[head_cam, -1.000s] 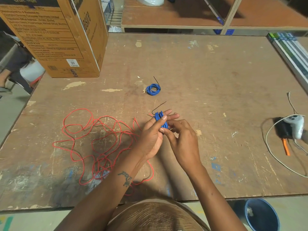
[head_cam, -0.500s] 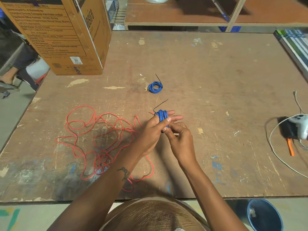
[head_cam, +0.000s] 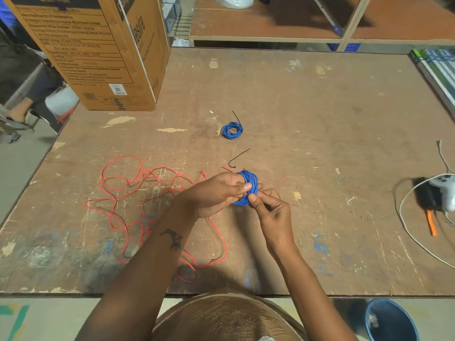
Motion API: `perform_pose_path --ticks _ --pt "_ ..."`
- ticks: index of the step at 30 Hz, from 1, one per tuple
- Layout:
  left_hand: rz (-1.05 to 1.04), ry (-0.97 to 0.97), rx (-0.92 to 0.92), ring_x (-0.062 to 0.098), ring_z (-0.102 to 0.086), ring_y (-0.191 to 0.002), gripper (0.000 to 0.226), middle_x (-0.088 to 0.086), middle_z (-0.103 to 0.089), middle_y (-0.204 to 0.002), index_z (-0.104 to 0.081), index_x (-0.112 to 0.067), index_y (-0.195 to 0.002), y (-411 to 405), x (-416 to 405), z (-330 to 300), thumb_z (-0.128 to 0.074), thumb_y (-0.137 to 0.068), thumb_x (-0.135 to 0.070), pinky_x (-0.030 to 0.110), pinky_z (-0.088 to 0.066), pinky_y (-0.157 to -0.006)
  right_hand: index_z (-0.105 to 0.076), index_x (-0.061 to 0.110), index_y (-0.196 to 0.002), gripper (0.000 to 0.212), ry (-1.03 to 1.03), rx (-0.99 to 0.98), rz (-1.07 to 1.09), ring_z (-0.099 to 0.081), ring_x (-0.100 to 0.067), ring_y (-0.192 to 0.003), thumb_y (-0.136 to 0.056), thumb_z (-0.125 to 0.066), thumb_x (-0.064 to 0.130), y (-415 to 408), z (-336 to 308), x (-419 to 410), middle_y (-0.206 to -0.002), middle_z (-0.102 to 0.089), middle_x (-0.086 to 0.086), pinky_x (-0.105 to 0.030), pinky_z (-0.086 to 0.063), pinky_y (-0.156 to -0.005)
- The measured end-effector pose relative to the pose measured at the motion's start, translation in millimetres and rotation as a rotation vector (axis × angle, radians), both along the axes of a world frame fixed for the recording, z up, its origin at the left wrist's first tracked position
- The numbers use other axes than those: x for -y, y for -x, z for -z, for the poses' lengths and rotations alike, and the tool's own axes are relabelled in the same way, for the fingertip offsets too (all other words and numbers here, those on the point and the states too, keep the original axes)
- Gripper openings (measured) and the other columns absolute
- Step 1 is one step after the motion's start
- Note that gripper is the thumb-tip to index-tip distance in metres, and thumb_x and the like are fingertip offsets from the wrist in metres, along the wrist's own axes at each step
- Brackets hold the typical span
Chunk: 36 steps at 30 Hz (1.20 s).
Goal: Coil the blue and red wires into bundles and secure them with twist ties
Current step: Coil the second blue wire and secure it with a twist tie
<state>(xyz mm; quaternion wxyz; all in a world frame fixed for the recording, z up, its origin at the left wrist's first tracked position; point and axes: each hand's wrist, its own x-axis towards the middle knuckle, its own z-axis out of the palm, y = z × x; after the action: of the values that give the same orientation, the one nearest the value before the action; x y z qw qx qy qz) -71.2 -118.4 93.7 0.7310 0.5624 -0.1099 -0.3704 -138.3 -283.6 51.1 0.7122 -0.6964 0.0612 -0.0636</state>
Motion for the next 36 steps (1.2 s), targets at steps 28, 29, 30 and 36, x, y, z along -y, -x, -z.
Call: perform_pose_path --ticks 28,29,30,36 --pt "-0.661 -0.188 0.083 0.019 -0.057 -0.072 0.061 0.009 -0.06 -0.07 -0.073 0.01 -0.091 28 43 11 -0.08 -0.091 -0.05 0.04 -0.053 -0.073 -0.08 0.019 -0.094 0.013 0.348 0.135 0.082 -0.053 -0.008 -0.085 -0.103 -0.073 0.013 12 2 4 -0.087 -0.052 -0.007 -0.021 -0.043 -0.08" --pt "-0.72 -0.179 0.103 0.017 -0.057 -0.063 0.049 0.004 -0.059 -0.063 -0.073 0.012 -0.089 30 43 10 -0.081 -0.094 -0.037 0.035 -0.051 -0.067 -0.082 0.016 -0.096 0.011 0.396 0.156 0.076 -0.052 -0.006 -0.085 -0.102 -0.073 0.013 11 0 8 -0.087 -0.051 -0.006 -0.018 -0.042 -0.08" --pt "-0.761 -0.175 0.121 0.017 -0.063 -0.06 0.035 0.002 -0.066 -0.063 -0.075 0.009 -0.089 32 42 6 -0.082 -0.094 -0.025 0.032 -0.055 -0.066 -0.083 0.014 -0.1 0.009 0.428 0.167 0.063 -0.052 -0.005 -0.085 -0.102 -0.074 0.013 9 -2 10 -0.087 -0.051 -0.005 -0.016 -0.041 -0.081" --pt "-0.894 -0.257 0.273 0.021 -0.079 -0.082 0.02 0.003 -0.08 -0.084 -0.078 -0.027 -0.087 34 32 8 -0.068 -0.104 -0.027 0.04 -0.066 -0.075 -0.085 0.021 -0.111 0.014 0.437 0.151 -0.032 -0.052 -0.009 -0.086 -0.102 -0.074 0.021 -4 -13 9 -0.089 -0.051 -0.004 -0.017 -0.041 -0.08"
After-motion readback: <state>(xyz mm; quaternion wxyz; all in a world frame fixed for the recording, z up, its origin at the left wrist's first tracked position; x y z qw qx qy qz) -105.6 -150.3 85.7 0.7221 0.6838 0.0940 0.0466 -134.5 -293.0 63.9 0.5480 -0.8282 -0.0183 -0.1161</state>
